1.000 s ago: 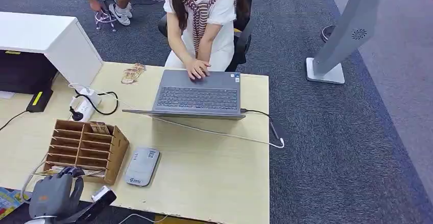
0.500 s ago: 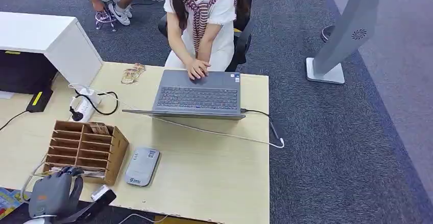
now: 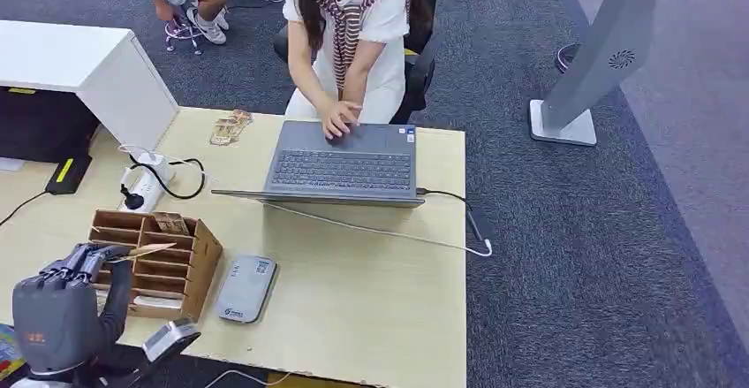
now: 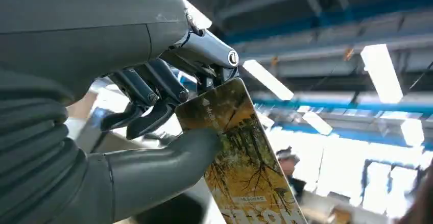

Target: Pass the card to the sensor for recognition and then transmit it.

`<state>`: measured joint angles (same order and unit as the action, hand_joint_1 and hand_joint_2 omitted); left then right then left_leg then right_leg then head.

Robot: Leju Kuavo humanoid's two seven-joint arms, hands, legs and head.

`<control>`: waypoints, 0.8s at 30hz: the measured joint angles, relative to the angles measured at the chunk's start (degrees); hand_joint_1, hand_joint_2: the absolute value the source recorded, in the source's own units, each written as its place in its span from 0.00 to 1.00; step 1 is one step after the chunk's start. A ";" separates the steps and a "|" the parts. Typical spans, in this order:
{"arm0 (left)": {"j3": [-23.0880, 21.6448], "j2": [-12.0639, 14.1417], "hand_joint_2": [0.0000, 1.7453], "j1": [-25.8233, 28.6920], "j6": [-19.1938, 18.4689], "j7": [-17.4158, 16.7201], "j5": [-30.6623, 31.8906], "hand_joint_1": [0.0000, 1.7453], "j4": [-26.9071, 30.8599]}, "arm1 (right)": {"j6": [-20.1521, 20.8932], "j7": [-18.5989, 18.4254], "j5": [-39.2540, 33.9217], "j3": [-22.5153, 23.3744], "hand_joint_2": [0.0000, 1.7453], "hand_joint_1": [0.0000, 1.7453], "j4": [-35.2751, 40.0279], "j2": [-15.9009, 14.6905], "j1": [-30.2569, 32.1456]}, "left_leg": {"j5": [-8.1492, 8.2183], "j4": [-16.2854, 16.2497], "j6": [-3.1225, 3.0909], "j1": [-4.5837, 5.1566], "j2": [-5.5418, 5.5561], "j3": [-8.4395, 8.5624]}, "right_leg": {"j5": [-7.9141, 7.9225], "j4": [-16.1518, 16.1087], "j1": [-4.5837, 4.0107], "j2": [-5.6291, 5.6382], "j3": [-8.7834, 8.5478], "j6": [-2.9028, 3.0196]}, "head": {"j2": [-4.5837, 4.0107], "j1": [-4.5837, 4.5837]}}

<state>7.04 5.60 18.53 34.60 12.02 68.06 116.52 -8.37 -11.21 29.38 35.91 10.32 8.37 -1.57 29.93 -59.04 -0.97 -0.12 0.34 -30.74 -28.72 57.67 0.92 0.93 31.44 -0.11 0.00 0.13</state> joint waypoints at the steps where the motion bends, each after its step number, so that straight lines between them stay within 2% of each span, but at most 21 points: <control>1: -0.57 0.31 1.00 -0.20 0.42 0.00 -0.02 1.00 1.05 | 0.00 0.00 0.15 0.00 1.00 0.00 0.00 0.00 0.00 | 0.00 0.00 0.00 0.00 0.00 0.00 | 0.00 0.00 0.00 0.00 0.00 0.00 | 0.00 -0.02; 4: -2.53 1.66 1.00 -2.47 -0.17 -1.11 -0.03 1.00 3.36 | 0.24 -0.07 1.26 0.00 1.00 0.00 0.00 0.00 -0.01 | -0.02 0.00 0.03 0.00 0.04 0.02 | 0.00 0.00 0.00 -0.02 0.01 0.00 | 0.00 0.00; 6: -3.30 2.51 1.00 -6.24 -3.25 -3.57 1.73 1.00 3.38 | 0.92 -0.22 2.60 -0.09 1.00 0.00 0.00 0.00 -0.05 | -0.11 -0.01 0.05 0.00 0.19 -0.01 | 0.01 0.00 0.00 -0.13 0.06 0.00 | 0.00 -0.02; 7: -3.52 3.12 1.00 -10.17 -5.87 -5.58 3.94 1.00 2.43 | 1.37 -0.22 3.55 -0.32 1.00 0.00 0.02 -0.02 -0.08 | -0.22 -0.04 0.03 0.00 0.36 -0.05 | 0.05 0.00 0.00 -0.30 0.11 0.01 | 0.00 0.02; 10: -3.58 5.15 1.00 -23.55 -9.77 -9.70 10.61 1.00 -6.02 | 2.79 -0.48 6.36 -1.51 1.00 0.00 0.11 -0.15 -0.61 | -0.53 -0.03 0.15 -0.01 0.63 -0.16 | 0.29 0.02 -0.01 -0.63 0.06 0.17 | 0.00 0.00; 13: -3.73 7.10 1.00 -34.32 -10.34 -10.40 13.29 1.00 -15.75 | 3.28 -0.57 7.28 -2.21 1.00 0.00 0.15 -0.39 -1.02 | -0.69 -0.03 0.26 -0.02 0.42 -0.24 | 0.50 0.10 -0.01 -0.36 0.19 0.22 | 0.00 -0.02; 15: -4.00 7.80 1.00 -37.89 -10.21 -10.45 13.57 1.00 -19.38 | 3.26 -0.57 7.34 -2.58 1.00 0.00 0.15 -0.55 -0.97 | -0.70 -0.03 0.26 -0.02 0.28 -0.24 | 0.56 0.12 -0.01 -0.17 0.24 0.23 | 0.00 -0.02; 17: -4.37 8.24 1.00 -39.17 -10.16 -10.66 13.86 1.00 -21.36 | 3.26 -0.57 7.43 -2.71 1.00 0.00 0.15 -0.63 -0.90 | -0.69 -0.03 0.25 -0.01 0.17 -0.25 | 0.56 0.12 -0.01 -0.06 0.31 0.23 | 0.00 0.00; 19: -4.72 8.55 1.00 -41.03 -11.81 -11.96 16.20 1.00 -23.53 | 3.39 -0.59 7.98 -3.02 1.00 0.00 0.15 -0.68 -0.88 | -0.69 -0.06 0.25 -0.01 0.20 -0.36 | 0.56 0.11 -0.01 -0.07 0.44 0.23 | 0.00 0.00; 24: -6.29 9.59 1.00 -50.08 -14.32 -13.53 18.25 1.00 -34.26 | 4.13 -1.18 9.33 -3.43 1.00 0.00 0.15 -0.90 -1.04 | -0.75 -0.06 0.21 -0.01 0.26 -0.52 | 0.63 0.12 -0.01 -0.13 0.56 0.15 | 0.00 0.00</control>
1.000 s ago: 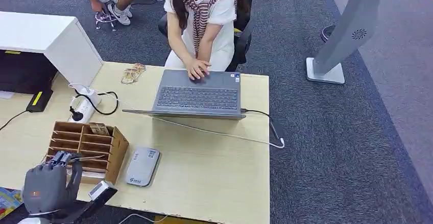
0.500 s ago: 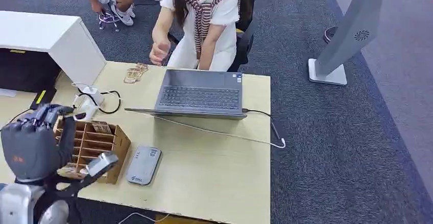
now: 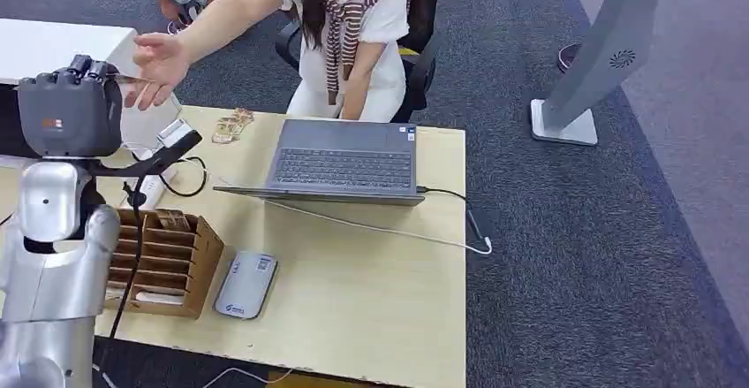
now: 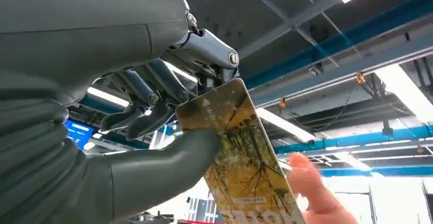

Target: Pass the card to the sensor for recognition and then transmit it.

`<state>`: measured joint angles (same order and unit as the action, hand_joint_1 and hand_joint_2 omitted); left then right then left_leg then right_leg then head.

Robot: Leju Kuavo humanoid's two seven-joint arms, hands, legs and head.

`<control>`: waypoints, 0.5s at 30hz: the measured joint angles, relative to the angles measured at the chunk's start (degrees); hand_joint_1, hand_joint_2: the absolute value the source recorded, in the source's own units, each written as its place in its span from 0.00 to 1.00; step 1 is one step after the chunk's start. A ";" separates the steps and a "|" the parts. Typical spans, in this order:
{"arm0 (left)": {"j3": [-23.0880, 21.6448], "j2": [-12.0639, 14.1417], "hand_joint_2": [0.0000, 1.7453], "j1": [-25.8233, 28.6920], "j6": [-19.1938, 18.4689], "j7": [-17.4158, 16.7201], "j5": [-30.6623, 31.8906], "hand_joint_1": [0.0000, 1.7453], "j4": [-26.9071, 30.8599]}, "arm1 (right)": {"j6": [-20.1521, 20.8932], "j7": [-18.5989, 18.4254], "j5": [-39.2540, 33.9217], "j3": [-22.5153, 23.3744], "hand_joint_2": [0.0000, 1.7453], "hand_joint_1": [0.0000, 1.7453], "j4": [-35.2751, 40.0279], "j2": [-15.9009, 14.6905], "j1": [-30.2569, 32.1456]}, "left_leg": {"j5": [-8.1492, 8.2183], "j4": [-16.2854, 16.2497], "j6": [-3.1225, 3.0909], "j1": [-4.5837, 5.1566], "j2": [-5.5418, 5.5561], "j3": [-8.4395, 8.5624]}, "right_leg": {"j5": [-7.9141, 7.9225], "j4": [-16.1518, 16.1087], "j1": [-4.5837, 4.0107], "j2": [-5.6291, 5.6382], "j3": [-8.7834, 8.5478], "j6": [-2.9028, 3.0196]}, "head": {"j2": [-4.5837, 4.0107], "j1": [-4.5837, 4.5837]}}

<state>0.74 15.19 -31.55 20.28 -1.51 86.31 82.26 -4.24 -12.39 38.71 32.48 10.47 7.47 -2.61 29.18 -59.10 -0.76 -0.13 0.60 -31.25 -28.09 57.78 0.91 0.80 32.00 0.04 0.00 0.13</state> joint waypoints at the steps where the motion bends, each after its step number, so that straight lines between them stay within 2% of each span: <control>1: -0.32 0.04 1.00 -1.34 -0.28 -0.13 0.02 1.00 -1.67 | 0.00 -0.09 0.13 0.00 1.00 0.00 0.00 0.00 -0.02 | 0.00 0.00 0.00 0.00 -0.06 0.01 | 0.01 0.00 0.00 0.05 0.01 0.00 | 0.00 -0.02; 6: -1.68 0.11 1.00 -6.06 -1.38 -1.11 0.11 1.00 -7.52 | 0.09 -0.52 0.22 0.00 1.00 0.00 0.00 -0.09 -0.01 | 0.00 0.00 0.00 0.00 -0.14 -0.01 | 0.04 0.01 0.00 0.13 0.06 -0.02 | 0.00 -0.02; 13: -2.36 0.26 1.00 -7.60 -1.62 -1.62 0.13 1.00 -11.14 | 0.11 -0.57 0.24 0.00 1.00 0.00 0.00 -0.13 0.01 | 0.00 0.00 0.00 0.00 -0.13 -0.10 | 0.04 0.01 0.00 0.12 0.13 -0.02 | 0.00 0.00; 14: -2.43 0.35 1.00 -7.69 -1.64 -1.88 0.13 0.05 -11.49 | 0.20 -0.57 0.24 0.00 1.00 0.00 0.00 -0.13 0.01 | 0.00 0.00 0.00 0.00 -0.16 -0.11 | 0.04 0.01 0.00 0.14 0.13 -0.02 | 0.00 0.00; 15: -2.42 0.48 1.00 -7.72 -1.64 -2.25 0.11 0.00 -11.82 | 0.26 -0.53 0.28 0.00 1.00 0.00 0.00 -0.13 0.02 | 0.00 0.00 0.00 0.00 -0.20 -0.10 | 0.04 0.02 0.00 0.18 0.14 -0.02 | 0.00 0.00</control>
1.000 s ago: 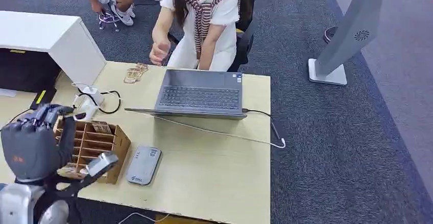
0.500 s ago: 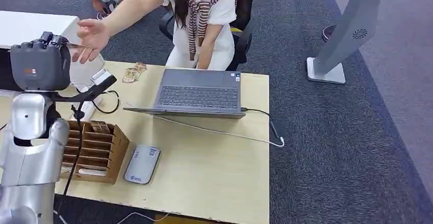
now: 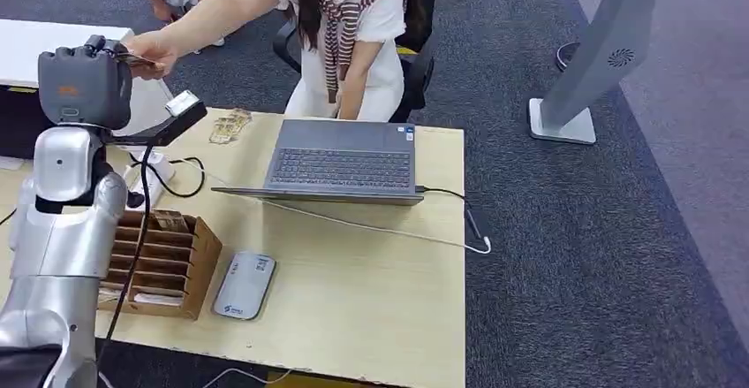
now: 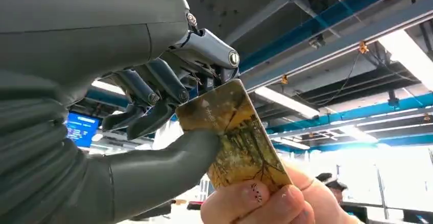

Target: Pass the card to the sensor for recognition and then transmit it.

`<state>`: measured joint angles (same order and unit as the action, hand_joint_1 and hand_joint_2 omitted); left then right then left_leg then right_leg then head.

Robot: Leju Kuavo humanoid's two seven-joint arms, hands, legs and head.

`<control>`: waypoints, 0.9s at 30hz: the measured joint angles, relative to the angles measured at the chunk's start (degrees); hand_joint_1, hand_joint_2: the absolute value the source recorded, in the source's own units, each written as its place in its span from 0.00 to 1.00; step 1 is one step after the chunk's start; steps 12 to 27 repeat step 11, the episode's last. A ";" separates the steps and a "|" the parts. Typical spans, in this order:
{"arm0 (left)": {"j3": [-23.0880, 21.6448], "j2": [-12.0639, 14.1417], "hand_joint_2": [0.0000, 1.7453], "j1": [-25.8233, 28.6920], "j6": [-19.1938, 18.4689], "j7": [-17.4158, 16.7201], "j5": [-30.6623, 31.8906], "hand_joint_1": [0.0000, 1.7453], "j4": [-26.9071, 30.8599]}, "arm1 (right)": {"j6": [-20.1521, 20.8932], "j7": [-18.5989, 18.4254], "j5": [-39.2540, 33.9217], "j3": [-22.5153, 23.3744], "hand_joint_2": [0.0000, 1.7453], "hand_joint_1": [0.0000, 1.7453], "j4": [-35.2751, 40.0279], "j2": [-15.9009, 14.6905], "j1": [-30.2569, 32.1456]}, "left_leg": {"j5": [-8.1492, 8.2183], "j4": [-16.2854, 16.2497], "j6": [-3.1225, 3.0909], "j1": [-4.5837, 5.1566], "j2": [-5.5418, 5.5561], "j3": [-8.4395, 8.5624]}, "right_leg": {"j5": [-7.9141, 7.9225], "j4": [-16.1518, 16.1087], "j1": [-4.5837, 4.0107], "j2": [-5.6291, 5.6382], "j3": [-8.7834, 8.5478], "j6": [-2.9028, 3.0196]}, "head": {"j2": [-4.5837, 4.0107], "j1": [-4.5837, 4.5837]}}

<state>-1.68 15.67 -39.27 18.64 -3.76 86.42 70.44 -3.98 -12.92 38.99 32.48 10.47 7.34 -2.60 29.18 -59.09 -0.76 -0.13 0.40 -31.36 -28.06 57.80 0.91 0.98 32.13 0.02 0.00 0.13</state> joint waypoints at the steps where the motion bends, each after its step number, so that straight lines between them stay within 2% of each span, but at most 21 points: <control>1: 0.00 0.15 1.00 0.01 0.22 -0.46 -0.04 0.00 -0.32 | 0.09 0.07 0.06 0.00 1.00 0.00 0.00 0.00 0.01 | 0.00 0.00 0.00 0.00 -0.02 -0.01 | 0.00 0.00 0.00 0.02 0.01 0.00 | 0.00 0.00; 7: 0.02 1.27 1.00 0.17 1.75 -2.16 -0.15 0.00 -1.94 | -0.04 -0.26 0.81 0.00 1.00 0.00 0.00 0.00 0.00 | 0.00 0.00 0.00 0.00 0.01 -0.09 | 0.00 0.01 0.00 -0.01 0.05 0.00 | 0.00 0.00; 11: 0.13 1.75 1.00 1.08 3.02 -1.99 -0.57 0.00 -1.99 | -0.20 -0.55 0.83 0.00 1.00 0.00 0.00 0.00 0.01 | 0.00 0.01 0.00 0.00 0.00 -0.11 | 0.00 0.01 0.00 -0.02 0.05 0.00 | 0.00 0.00; 27: 0.13 1.75 1.00 1.08 3.02 -1.99 -0.57 0.00 -1.99 | -0.20 -0.55 0.83 0.00 1.00 0.00 0.00 0.00 0.01 | 0.00 0.01 0.00 0.00 0.00 -0.11 | 0.00 0.01 0.00 -0.02 0.05 0.00 | 0.00 0.00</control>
